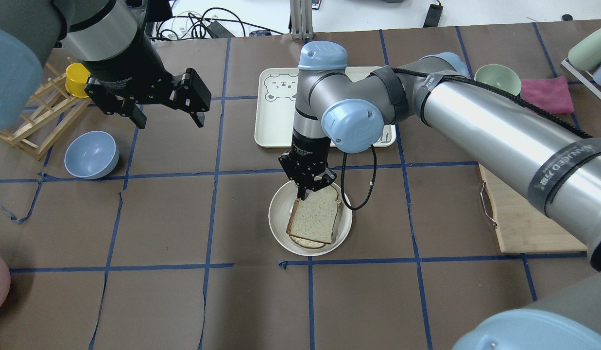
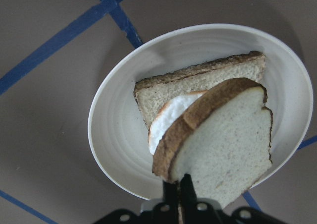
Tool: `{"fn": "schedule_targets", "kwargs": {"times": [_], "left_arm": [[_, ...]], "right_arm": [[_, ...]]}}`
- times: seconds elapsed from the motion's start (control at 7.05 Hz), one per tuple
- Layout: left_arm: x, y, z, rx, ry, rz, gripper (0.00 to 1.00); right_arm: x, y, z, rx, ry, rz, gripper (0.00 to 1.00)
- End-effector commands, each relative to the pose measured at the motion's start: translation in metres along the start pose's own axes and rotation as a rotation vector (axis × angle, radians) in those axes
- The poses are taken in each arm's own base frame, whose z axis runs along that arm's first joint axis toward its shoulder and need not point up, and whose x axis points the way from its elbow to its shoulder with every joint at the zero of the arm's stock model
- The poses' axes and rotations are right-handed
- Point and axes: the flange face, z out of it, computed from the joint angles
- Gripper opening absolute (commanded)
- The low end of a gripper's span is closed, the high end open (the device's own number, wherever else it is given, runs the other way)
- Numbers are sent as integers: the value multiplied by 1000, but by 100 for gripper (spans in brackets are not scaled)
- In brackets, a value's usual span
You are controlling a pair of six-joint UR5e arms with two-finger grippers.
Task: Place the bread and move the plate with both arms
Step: 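Lower the bread onto the egg toast and open the right gripper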
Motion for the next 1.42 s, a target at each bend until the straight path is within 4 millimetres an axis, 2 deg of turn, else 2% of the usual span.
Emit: {"fn": "schedule_targets", "kwargs": {"times": [0.0,0.14,0.28,0.43,0.57,0.71,0.85,0.99,1.14,1.28], "left_arm": [[0,0,-1,1,0,1,100],[1,-1,1,-2,2,1,100],[0,-1,1,-2,2,-1,100],[1,-1,1,-2,2,1,100],[0,0,0,0,0,-1,100],[1,0,2,-4,5,1,100],[0,-2,3,-5,6,4,100],[2,-8,10,-10,11,1,100],[2,-16,19,17,15,-2,100],[2,-17,55,-22,11,-21,100]], "right_arm": [[-3,-2,1,5,-11,0,79],[-3,-1,-3,9,-18,-3,88],[-4,0,-7,20,-32,-5,91],[-3,3,-20,45,-42,-12,91],[-1,4,-44,95,-44,-28,90],[9,7,-65,157,-15,-66,90],[21,16,-85,196,-11,-180,91],[41,15,-110,237,12,-281,100],[66,10,-134,233,24,-374,100],[97,-6,-150,204,66,-477,100]]}}
